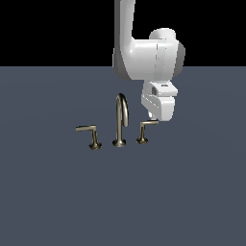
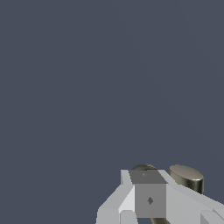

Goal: Turn on the faucet by rotating a designated handle.

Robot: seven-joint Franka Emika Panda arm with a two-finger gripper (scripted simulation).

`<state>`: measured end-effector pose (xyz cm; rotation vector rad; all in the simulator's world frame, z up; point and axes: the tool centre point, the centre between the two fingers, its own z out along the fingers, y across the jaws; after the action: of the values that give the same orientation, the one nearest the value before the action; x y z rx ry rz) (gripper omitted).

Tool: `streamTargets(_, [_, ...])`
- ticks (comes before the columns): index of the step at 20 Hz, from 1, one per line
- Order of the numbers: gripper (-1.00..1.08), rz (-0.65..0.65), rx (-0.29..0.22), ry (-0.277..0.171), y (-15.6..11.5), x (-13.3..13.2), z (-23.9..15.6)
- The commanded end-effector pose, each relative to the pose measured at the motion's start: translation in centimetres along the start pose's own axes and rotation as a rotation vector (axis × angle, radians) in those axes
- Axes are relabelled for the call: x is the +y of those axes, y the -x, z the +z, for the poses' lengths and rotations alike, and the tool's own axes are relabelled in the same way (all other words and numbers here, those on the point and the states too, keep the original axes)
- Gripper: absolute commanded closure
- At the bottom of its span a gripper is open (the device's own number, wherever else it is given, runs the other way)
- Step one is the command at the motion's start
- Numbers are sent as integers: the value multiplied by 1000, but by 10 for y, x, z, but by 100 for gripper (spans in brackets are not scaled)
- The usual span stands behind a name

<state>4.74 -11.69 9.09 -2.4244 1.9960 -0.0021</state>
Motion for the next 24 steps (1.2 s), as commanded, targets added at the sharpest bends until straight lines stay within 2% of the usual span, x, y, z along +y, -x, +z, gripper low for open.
streamTargets(1, [108, 3, 0, 2, -6, 11, 0])
streamTargets(3, [108, 3, 0, 2, -8, 14, 0])
streamTargets(4, [108, -7, 0, -8, -1, 5, 0])
streamTargets(19, [108, 2, 0, 1, 3, 56, 0])
streamTargets(21, [108, -3, 3, -11, 3, 46, 0])
streamTargets(24, [108, -1, 3, -8, 12, 53, 0])
